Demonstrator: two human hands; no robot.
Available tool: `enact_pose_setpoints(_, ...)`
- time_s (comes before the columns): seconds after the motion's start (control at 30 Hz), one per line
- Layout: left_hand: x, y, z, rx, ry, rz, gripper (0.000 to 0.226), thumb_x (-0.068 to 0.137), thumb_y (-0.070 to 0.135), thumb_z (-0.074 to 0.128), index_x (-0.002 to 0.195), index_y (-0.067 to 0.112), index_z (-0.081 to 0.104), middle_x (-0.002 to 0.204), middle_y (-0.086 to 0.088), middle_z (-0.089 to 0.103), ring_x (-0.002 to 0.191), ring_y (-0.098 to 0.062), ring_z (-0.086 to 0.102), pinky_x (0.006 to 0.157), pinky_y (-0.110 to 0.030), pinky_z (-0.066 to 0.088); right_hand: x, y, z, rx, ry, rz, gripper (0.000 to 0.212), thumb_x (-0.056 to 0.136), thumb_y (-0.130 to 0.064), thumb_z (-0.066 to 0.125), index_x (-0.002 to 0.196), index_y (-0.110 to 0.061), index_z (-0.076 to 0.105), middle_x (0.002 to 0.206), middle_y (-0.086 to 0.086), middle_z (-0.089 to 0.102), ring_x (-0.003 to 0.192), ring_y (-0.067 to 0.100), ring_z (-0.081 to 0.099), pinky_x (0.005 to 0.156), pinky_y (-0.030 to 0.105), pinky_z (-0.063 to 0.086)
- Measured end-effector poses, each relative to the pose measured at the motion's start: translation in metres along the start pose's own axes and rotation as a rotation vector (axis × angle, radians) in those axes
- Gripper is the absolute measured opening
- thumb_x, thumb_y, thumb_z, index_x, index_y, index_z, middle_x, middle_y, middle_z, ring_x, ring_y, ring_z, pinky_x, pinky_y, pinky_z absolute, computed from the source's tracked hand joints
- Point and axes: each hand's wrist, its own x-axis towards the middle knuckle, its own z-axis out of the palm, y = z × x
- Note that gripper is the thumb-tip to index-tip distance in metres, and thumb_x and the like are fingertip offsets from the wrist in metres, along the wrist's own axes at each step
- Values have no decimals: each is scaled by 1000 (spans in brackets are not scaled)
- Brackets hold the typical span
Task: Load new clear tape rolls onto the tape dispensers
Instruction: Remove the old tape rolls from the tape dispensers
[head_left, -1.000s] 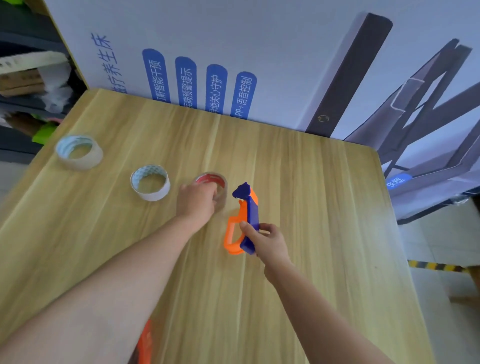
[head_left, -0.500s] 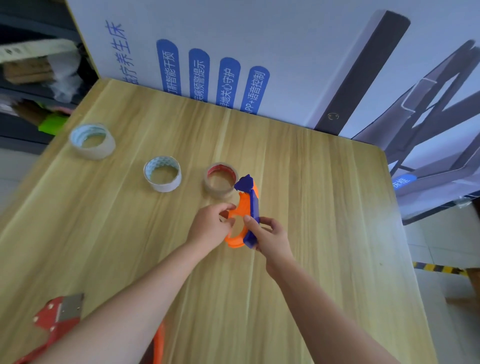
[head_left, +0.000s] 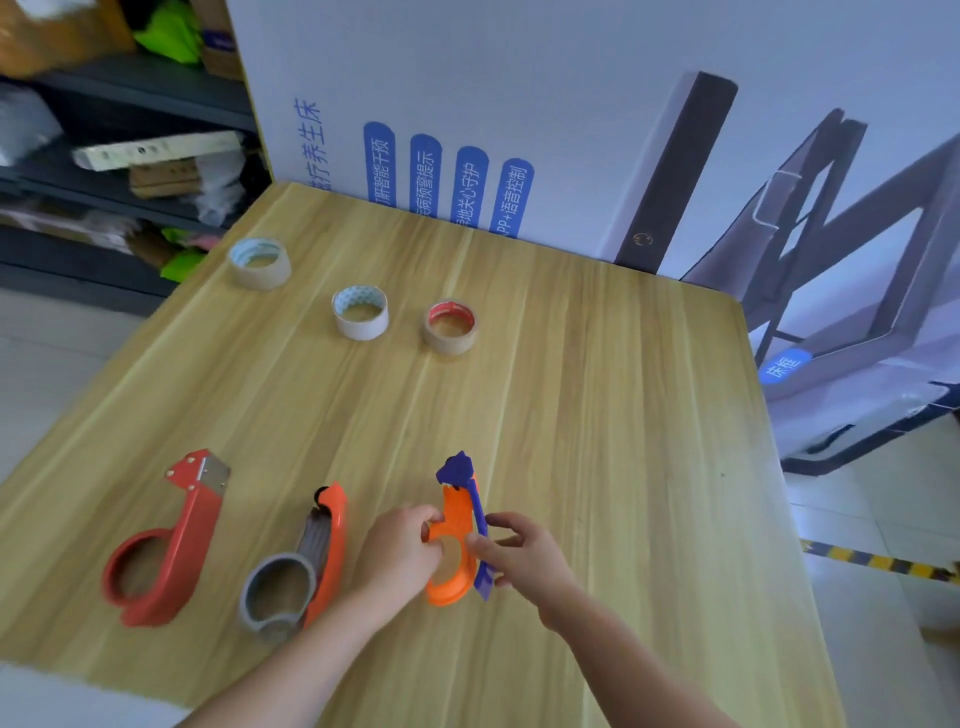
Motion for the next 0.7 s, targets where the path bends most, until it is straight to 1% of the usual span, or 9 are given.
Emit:
enact_pose_setpoints(0.1, -33, -9, 12, 56, 0, -9, 29, 79, 12, 59, 104, 22, 69, 89, 4, 61, 85, -17, 60, 70, -26, 42, -19, 28, 11, -58, 6, -3, 44, 76, -41, 74, 115, -27, 60, 88, 2, 73, 72, 12, 66, 75, 33, 56)
enact_pose_setpoints(0.17, -51, -15, 19, 76, -3, -17, 26, 81, 14, 57, 104, 23, 68, 95, 2, 64, 90, -20, 62, 73, -29, 46, -31, 43, 17, -98, 6, -11, 43, 75, -43, 73, 114, -30, 59, 92, 2, 74, 75, 13, 67, 78, 34, 58)
enact_pose_setpoints(0.3, -72, -23, 29, 142, 2, 7, 26, 86, 19, 54, 109, 25, 66, 105, 4, 64, 92, -17, 63, 68, -25, 42, -44, 62, 26, -175, 20, -41, 46, 77, -41, 73, 118, -29, 56, 98, 0, 71, 84, 20, 71, 76, 37, 60)
enact_pose_setpoints(0.37, -75, -23, 31, 158, 2, 23, 28, 88, 19, 55, 115, 24, 64, 110, 3, 63, 96, -17, 62, 75, -26, 45, -46, 66, 30, -239, 61, -56, 46, 79, -39, 71, 121, -26, 58, 101, 0, 70, 81, 21, 71, 74, 37, 60)
enact_pose_setpoints(0.5, -78, -22, 32, 187, -46, 40, 36, 92, 23, 55, 127, 23, 57, 123, 2, 59, 107, -18, 60, 88, -28, 46, -47, 66, 35, -320, 102, -97, 48, 82, -39, 69, 125, -22, 58, 100, -1, 70, 76, 18, 65, 78, 35, 58)
enact_pose_setpoints(0.57, -79, -22, 26, 214, -86, 42, 42, 92, 28, 56, 133, 25, 52, 133, 0, 55, 118, -19, 56, 96, -30, 44, -48, 63, 34, -384, 105, -103, 56, 82, -43, 68, 131, -21, 54, 110, 1, 68, 87, 19, 66, 79, 32, 55)
enact_pose_setpoints(0.63, -81, -23, 15, 266, -90, 50, 45, 92, 31, 55, 137, 25, 48, 142, -4, 49, 129, -20, 48, 101, -31, 40, -49, 56, 34, -472, 140, -115, 65, 82, -51, 66, 136, -20, 48, 123, 2, 63, 107, 20, 62, 82, 29, 48)
enact_pose_setpoints(0.67, -81, -24, 7, 299, -79, 59, 44, 93, 32, 55, 136, 24, 49, 143, -4, 48, 130, -21, 47, 101, -32, 40, -50, 51, 36, -515, 174, -139, 65, 82, -54, 64, 134, -20, 48, 125, 2, 61, 111, 20, 60, 82, 29, 47)
enact_pose_setpoints(0.7, -83, -25, -5, 337, -63, 73, 41, 93, 32, 54, 133, 23, 51, 139, -3, 51, 126, -22, 50, 97, -32, 42, -51, 43, 39, -564, 211, -175, 60, 82, -55, 62, 130, -20, 50, 124, 0, 60, 111, 20, 59, 82, 30, 48)
